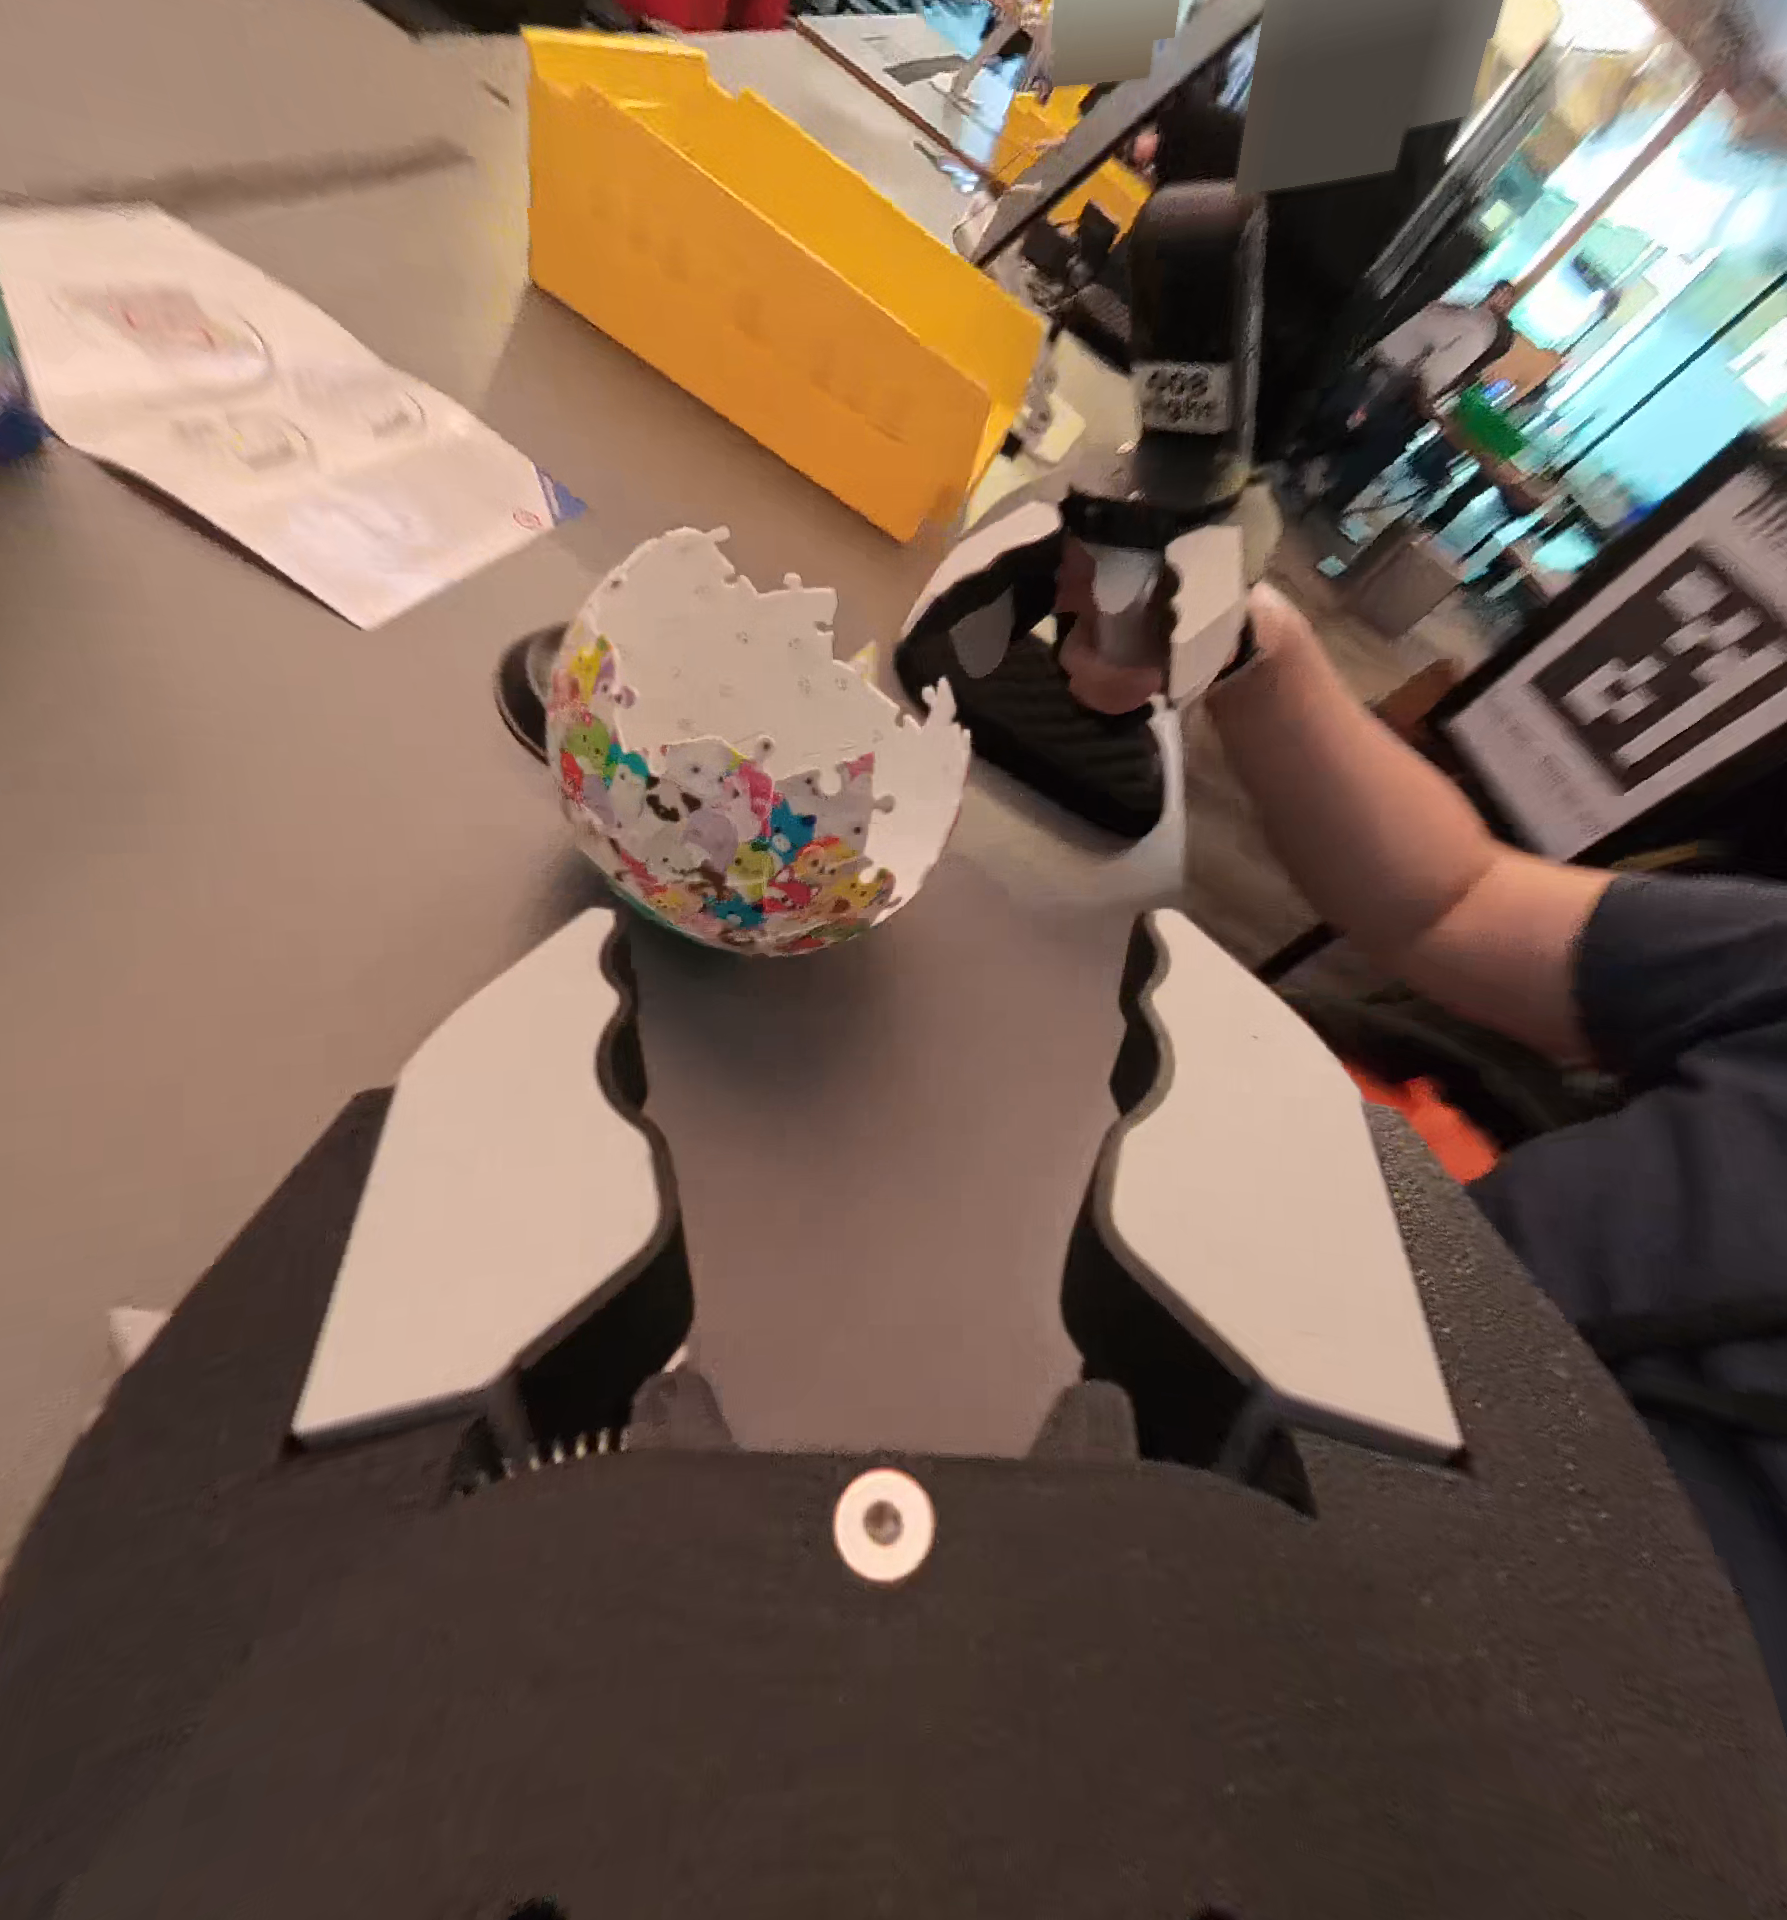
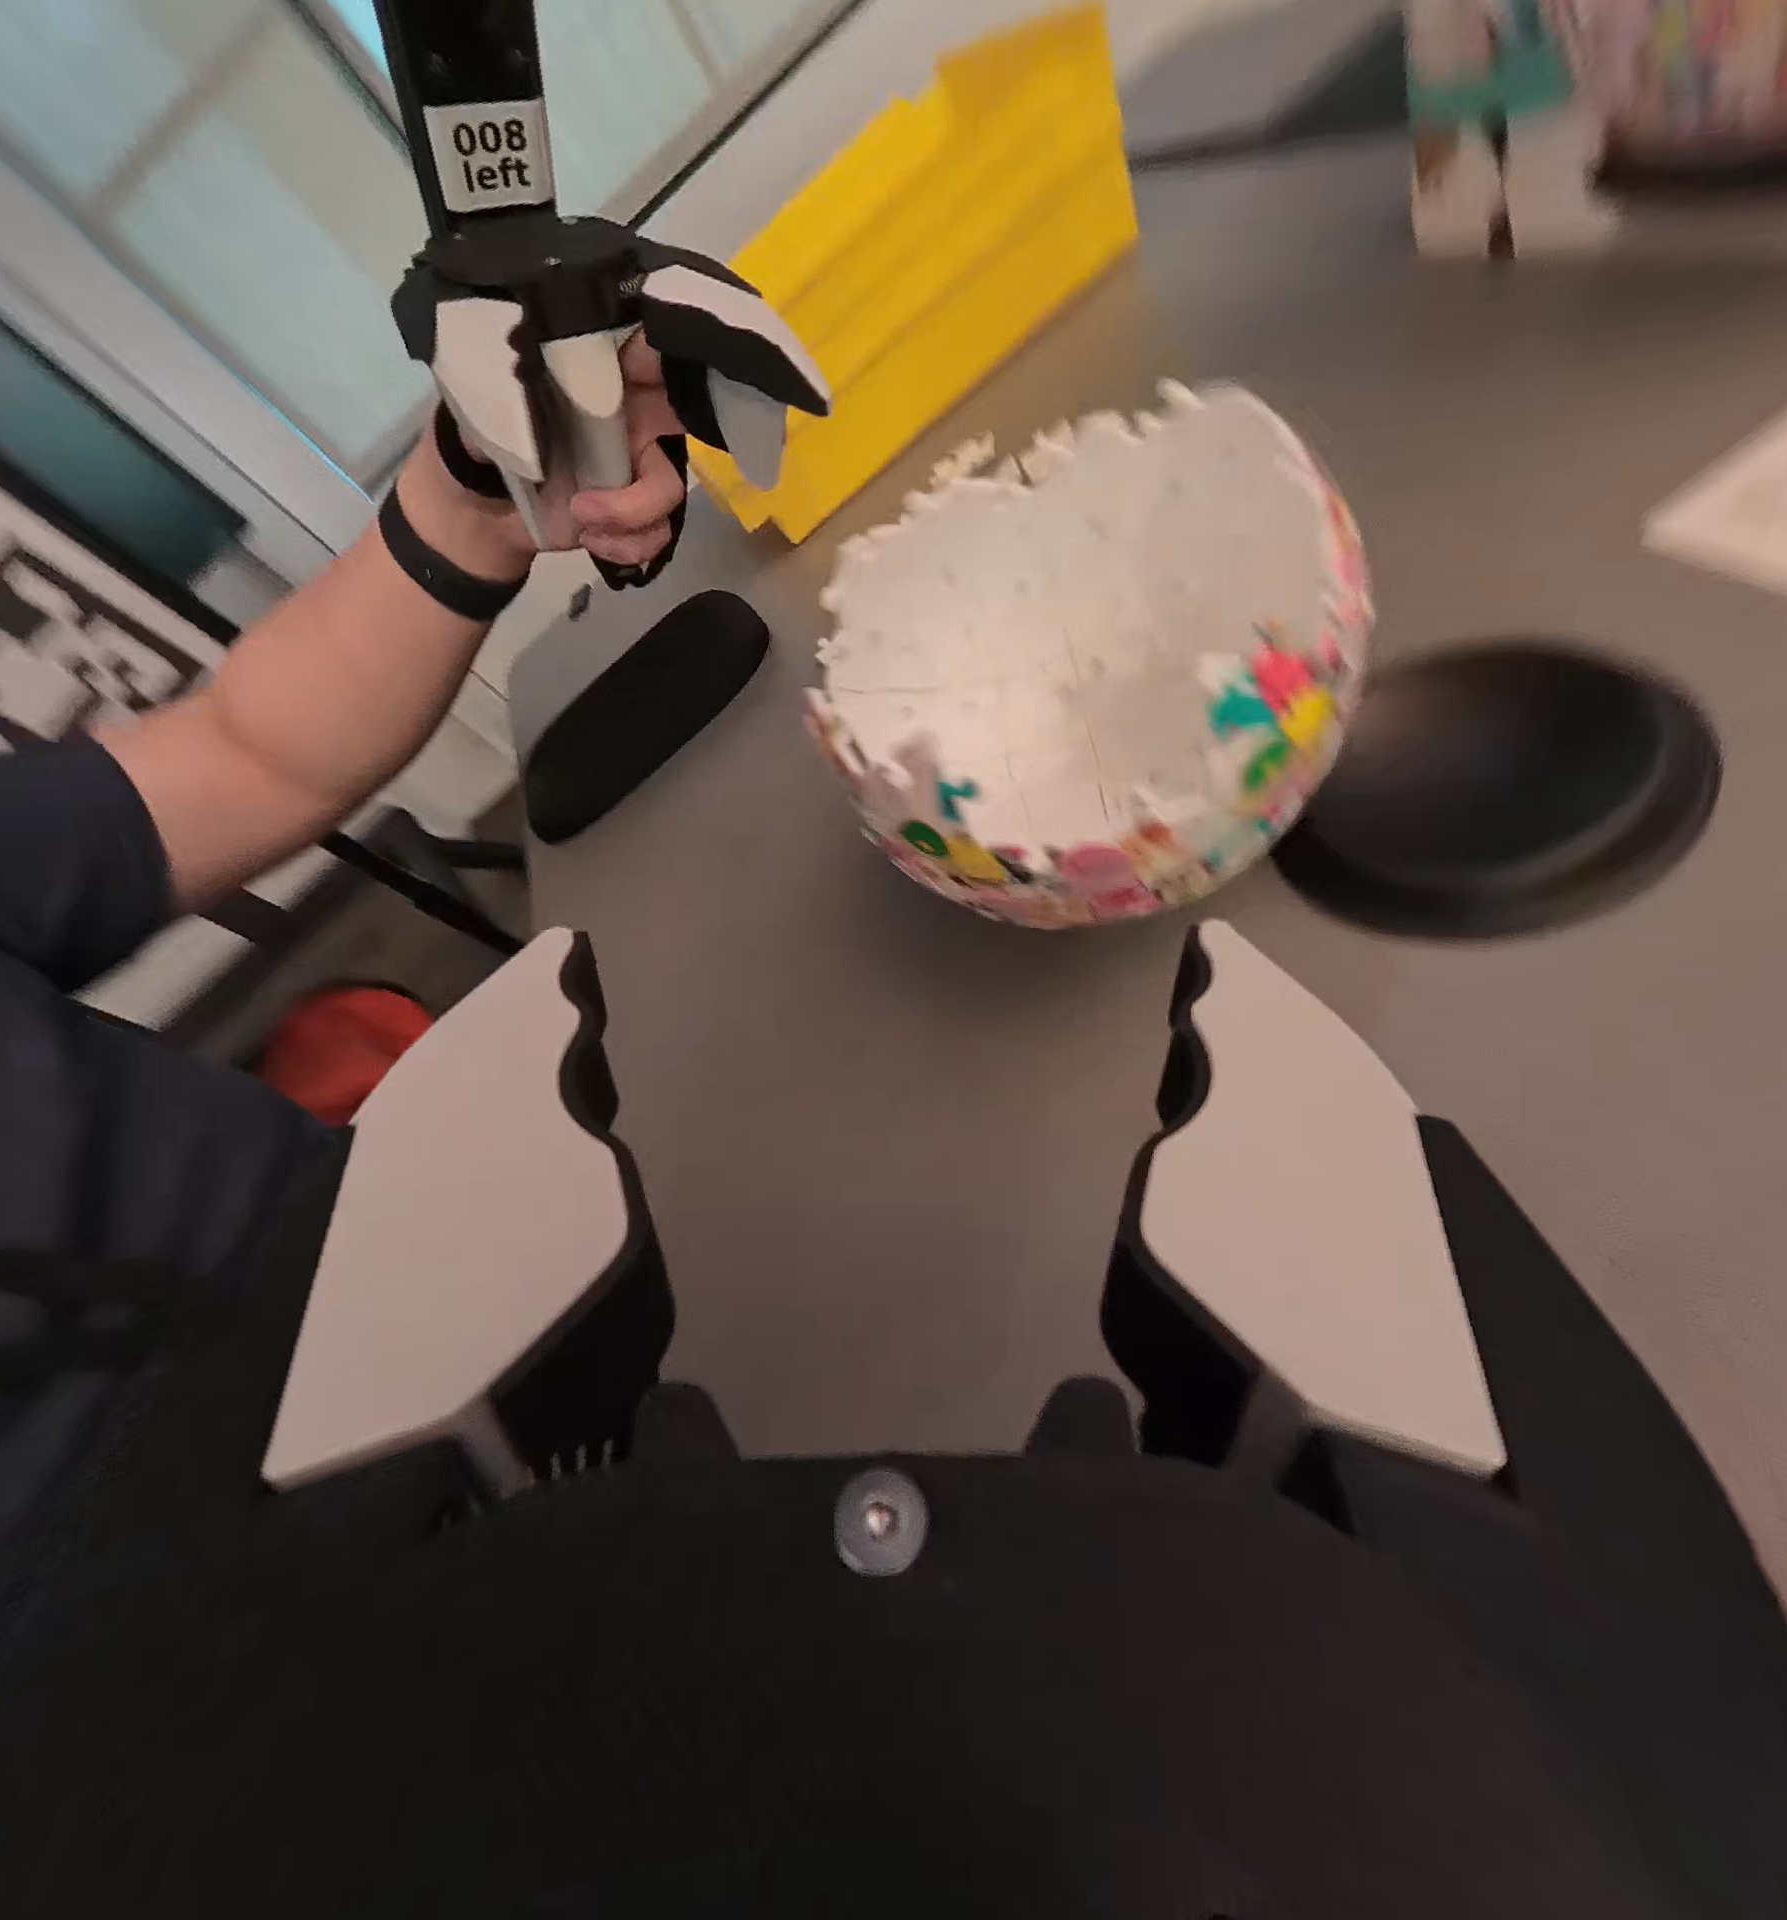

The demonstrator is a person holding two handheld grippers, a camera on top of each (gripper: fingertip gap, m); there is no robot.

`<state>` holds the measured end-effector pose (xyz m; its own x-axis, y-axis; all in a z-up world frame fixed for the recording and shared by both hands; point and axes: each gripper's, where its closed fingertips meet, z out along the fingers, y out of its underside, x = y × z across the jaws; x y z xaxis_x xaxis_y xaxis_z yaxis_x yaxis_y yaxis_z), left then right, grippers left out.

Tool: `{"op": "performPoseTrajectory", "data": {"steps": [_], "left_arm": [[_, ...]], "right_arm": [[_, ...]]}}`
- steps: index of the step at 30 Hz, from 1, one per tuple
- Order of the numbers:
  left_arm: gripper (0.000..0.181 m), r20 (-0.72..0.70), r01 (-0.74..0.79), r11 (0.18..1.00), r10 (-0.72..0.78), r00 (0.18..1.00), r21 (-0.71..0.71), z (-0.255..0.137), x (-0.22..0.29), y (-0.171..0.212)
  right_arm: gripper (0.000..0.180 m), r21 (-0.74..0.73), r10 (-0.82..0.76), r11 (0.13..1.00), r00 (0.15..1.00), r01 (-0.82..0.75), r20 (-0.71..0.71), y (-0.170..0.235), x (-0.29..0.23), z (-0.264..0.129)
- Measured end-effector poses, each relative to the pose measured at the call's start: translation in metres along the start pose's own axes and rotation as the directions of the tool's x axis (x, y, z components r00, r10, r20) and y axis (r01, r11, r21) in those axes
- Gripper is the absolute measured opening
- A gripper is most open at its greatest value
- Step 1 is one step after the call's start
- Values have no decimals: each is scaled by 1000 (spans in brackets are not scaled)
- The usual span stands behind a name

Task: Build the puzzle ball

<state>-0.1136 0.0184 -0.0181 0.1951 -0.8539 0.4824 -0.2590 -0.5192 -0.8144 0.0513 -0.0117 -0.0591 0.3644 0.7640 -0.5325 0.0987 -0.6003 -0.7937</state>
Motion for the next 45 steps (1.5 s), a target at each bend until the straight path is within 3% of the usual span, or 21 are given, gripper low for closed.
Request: {"op": "performPoseTrajectory", "data": {"steps": [6,11,14,17,19,22,26,29,35,45], "left_arm": [[88,-82,223,971,-230,970,-89,15,-26,3],[88,-134,347,930,-361,923,-119,23,-35,4],[91,-125,273,941,-301,945,-200,29,-38,15],[98,-117,132,959,-165,979,-249,35,-42,22],[99,-137,16,962,-56,989,-272,40,-43,26],[100,-135,-165,935,128,983,-315,48,-51,31],[96,-88,-417,828,416,905,-376,57,-65,32],[97,-94,-504,764,513,853,-403,65,-71,33],[110,-125,-564,738,562,818,-370,82,-74,33],[106,-170,-665,666,652,739,-339,93,-70,32]], "right_arm": [[105,-72,344,938,938,-340,52,2,22,7],[105,-148,477,876,869,-459,128,6,21,15],[106,-213,349,925,926,-315,147,12,19,17],[110,-222,52,975,993,-28,103,15,28,20],[111,-196,-68,977,995,80,69,10,36,23],[111,-182,-95,976,987,117,127,7,34,30],[117,-275,-338,900,940,339,51,22,49,43],[119,-316,-426,862,904,397,-26,24,59,53],[119,-241,-443,876,895,419,-54,10,56,64],[118,-312,-537,817,837,484,-106,13,65,71]]}}
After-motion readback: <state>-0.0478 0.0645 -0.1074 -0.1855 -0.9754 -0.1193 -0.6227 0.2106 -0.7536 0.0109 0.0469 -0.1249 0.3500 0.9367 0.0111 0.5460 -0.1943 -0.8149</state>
